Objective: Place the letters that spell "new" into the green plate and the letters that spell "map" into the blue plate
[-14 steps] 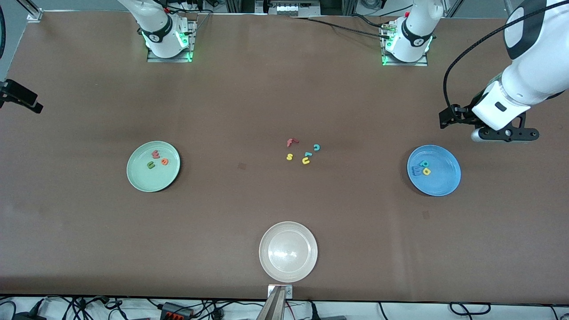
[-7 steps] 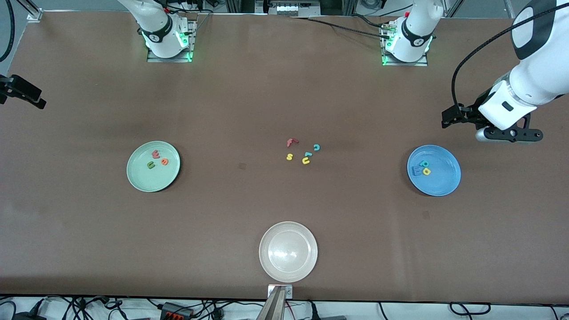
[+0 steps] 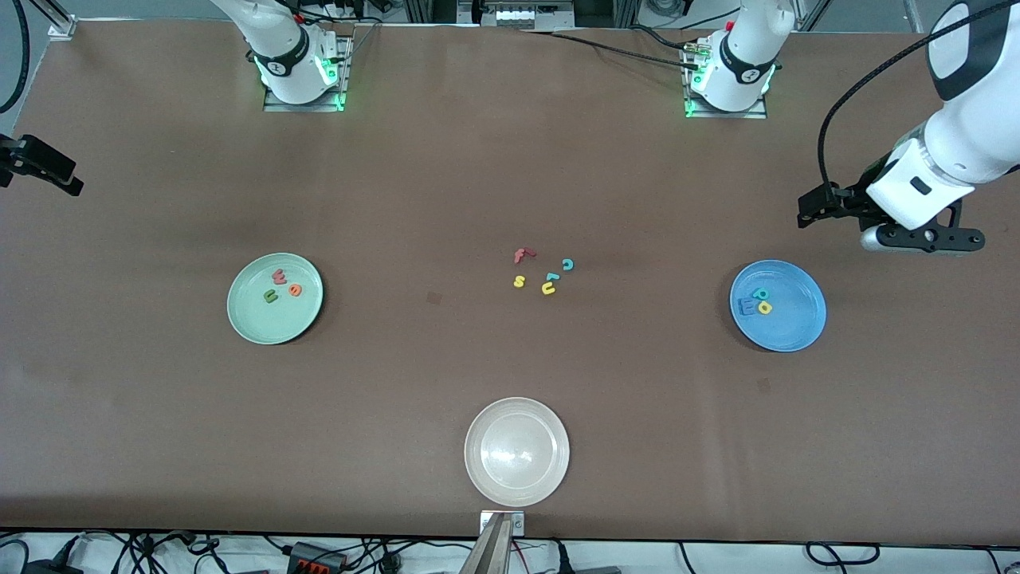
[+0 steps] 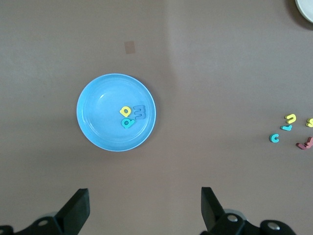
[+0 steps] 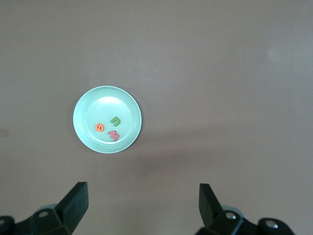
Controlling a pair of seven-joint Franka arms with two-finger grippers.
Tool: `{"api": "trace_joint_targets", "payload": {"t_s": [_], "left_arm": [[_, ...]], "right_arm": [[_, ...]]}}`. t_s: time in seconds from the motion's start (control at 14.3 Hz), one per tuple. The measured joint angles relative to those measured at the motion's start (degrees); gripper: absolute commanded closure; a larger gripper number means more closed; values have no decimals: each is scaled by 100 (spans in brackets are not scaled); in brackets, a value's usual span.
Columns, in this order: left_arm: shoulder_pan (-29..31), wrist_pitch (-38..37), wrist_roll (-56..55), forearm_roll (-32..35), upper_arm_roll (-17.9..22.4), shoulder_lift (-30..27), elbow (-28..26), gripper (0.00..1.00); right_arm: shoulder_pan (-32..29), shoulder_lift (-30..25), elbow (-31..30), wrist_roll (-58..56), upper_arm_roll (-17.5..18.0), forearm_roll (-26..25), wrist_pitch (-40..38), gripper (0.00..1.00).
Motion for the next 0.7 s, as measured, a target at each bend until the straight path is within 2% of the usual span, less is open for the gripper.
{"api": "trace_joint_targets", "payload": {"t_s": [0.7], "left_arm": [[-14,-18,207,84,-8,103,190,0]], "right_arm": [[7,38,-64,-14,1,0,2,0]]}}
